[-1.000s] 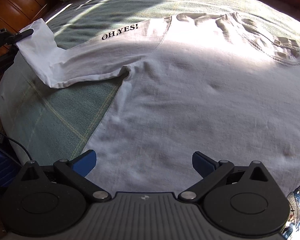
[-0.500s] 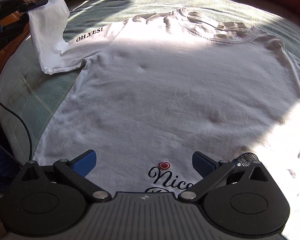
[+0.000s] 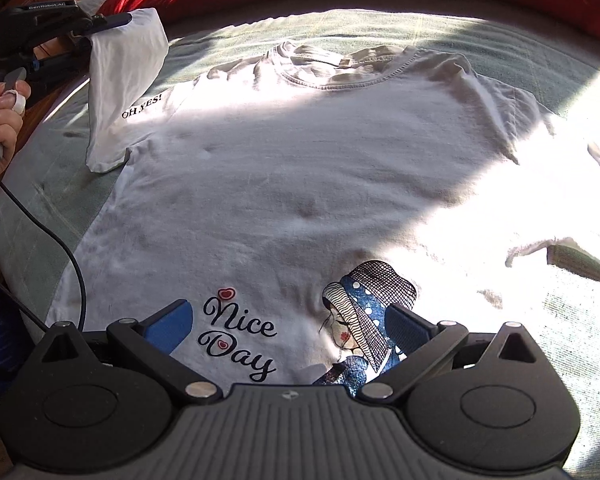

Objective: Fold clothes
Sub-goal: 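Lift the cuff and carry the shirt side over the body with the left gripper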

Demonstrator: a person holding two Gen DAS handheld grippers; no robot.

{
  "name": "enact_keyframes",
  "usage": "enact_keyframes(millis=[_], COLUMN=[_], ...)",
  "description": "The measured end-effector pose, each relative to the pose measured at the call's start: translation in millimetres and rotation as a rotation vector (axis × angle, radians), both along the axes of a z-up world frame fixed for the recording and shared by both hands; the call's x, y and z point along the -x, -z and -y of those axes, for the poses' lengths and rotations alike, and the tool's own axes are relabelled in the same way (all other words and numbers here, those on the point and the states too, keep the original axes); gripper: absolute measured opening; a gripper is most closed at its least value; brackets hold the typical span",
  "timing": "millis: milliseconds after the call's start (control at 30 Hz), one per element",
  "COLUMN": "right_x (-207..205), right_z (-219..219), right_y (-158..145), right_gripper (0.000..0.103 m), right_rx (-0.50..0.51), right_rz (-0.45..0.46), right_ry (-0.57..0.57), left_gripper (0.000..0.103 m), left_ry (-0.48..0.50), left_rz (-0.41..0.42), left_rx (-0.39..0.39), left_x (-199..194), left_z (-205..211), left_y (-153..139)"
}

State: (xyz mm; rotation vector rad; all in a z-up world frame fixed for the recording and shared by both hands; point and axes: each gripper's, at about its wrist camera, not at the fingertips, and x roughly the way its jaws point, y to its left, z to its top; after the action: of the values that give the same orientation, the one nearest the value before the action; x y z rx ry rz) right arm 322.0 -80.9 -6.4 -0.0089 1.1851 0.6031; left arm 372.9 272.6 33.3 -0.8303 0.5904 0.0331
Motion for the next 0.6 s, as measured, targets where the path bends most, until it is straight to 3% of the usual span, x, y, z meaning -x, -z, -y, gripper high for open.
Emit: enact_keyframes(millis=[333,600], right_x=[4.8,4.7], right_z=[27.6,40.5], right_y=[7.5,12.1], right_gripper=[0.103,0.103], right_rx=[0.022,0.011], right_rz=[-0.012,-0.034], right_ry=[0.011,0.019], left_gripper=[0.011,0.011], left_ry=[0.054,0.158], left_rz=[0.013,0.008], left_rx=[0.029,0.045], left_x=[-22.2,-40.3], left_z=[38.9,78.1], left_y=[3.0,9.7])
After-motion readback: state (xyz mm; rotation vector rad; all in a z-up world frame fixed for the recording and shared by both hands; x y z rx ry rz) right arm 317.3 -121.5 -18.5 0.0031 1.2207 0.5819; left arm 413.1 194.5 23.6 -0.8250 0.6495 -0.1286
